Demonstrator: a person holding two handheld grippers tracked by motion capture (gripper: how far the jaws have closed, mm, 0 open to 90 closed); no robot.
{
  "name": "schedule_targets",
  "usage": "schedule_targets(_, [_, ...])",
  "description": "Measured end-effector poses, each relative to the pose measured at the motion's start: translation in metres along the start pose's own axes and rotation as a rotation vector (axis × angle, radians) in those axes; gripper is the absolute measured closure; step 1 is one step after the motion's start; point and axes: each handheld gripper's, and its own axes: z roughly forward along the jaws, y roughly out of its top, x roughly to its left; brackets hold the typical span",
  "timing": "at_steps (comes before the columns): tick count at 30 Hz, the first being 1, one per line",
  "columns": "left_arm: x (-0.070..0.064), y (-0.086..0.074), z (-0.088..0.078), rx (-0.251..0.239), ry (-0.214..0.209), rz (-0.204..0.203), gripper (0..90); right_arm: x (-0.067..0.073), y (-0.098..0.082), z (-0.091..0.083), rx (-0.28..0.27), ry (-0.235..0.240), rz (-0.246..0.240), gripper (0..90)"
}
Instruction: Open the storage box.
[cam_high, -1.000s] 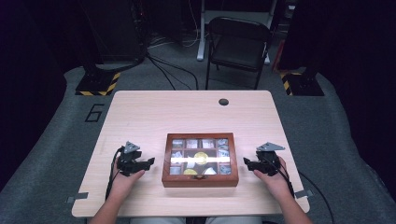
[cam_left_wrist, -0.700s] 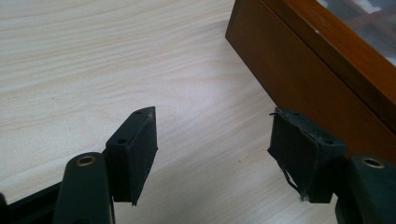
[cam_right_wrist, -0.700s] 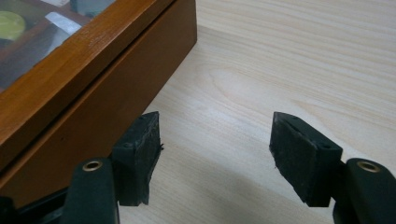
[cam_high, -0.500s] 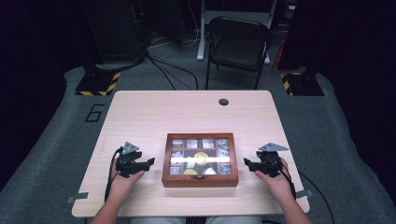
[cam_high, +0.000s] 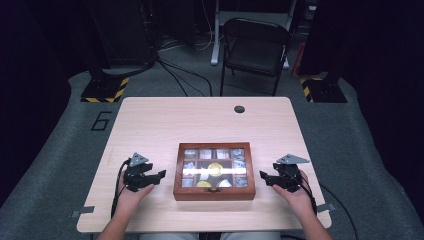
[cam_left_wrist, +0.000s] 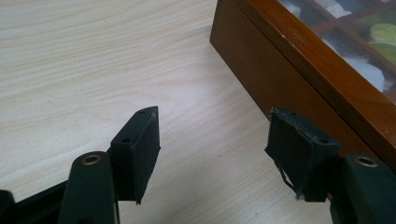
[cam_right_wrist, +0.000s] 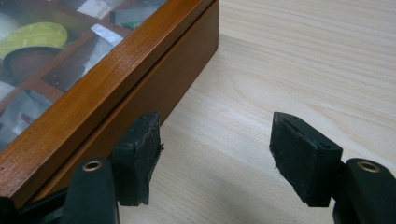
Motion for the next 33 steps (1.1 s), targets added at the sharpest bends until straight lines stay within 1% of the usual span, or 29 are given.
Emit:
schedule_targets(1, [-0.001, 0.000, -0.002, -0.007, 0.000, -0.005, 34.3, -0.001, 0.000, 0.000, 0.002, 0.001, 0.001, 33.2])
schedule_targets(2, [-0.001, 0.000, -0.003, -0.007, 0.001, -0.001, 34.4, -0.001, 0.001, -0.001, 0.000, 0.009, 0.011, 33.4])
schedule_targets(4, [-0.001, 0.000, -0.004, -0.012, 0.000, -0.009, 34.6, -0.001, 0.001, -0.002, -0.006, 0.009, 0.023, 33.6])
schedule_targets(6, [-0.001, 0.000, -0.005, -0.008, -0.002, -0.007, 34.7, -0.001, 0.000, -0.003, -0.009, 0.006, 0.024, 33.5])
schedule_targets(8, [-0.001, 0.000, -0.005, -0.008, -0.005, -0.010, 35.0, 0.000, 0.000, -0.004, -0.010, 0.015, 0.037, 33.6])
schedule_targets(12, [-0.003, 0.000, -0.006, -0.013, -0.013, -0.012, 35.4, 0.003, -0.001, -0.008, -0.009, 0.028, 0.039, 33.6])
schedule_targets(13, [-0.003, 0.000, -0.007, -0.016, -0.011, -0.012, 35.6, 0.004, -0.001, -0.009, -0.014, 0.028, 0.038, 33.6])
schedule_targets(14, [-0.003, 0.001, -0.008, -0.012, -0.018, -0.009, 35.6, 0.005, -0.001, -0.009, -0.019, 0.033, 0.039, 33.6])
schedule_targets(18, [-0.005, 0.001, -0.010, -0.023, -0.013, -0.006, 35.7, 0.008, -0.001, -0.011, -0.023, 0.035, 0.029, 34.1])
schedule_targets(19, [-0.005, 0.001, -0.011, -0.019, -0.017, -0.001, 35.7, 0.009, -0.002, -0.012, -0.022, 0.040, 0.032, 34.5])
schedule_targets(20, [-0.006, 0.001, -0.011, -0.022, -0.016, -0.005, 35.7, 0.009, -0.001, -0.012, -0.021, 0.042, 0.032, 34.8])
schedule_targets(22, [-0.007, 0.001, -0.012, -0.027, -0.014, -0.004, 35.7, 0.009, -0.001, -0.013, -0.021, 0.038, 0.031, 35.4])
schedule_targets(29, [-0.010, 0.002, -0.015, -0.024, -0.019, 0.009, 36.2, 0.009, -0.001, -0.015, -0.031, 0.035, 0.018, 36.4])
schedule_targets(30, [-0.010, 0.002, -0.016, -0.023, -0.020, 0.014, 36.2, 0.010, -0.002, -0.016, -0.033, 0.038, 0.025, 36.5])
schedule_targets(32, [-0.012, 0.001, -0.017, -0.029, -0.015, 0.011, 36.2, 0.011, -0.003, -0.017, -0.035, 0.039, 0.024, 36.7])
schedule_targets(33, [-0.013, 0.001, -0.018, -0.028, -0.020, 0.010, 36.2, 0.012, -0.003, -0.019, -0.035, 0.045, 0.025, 36.7])
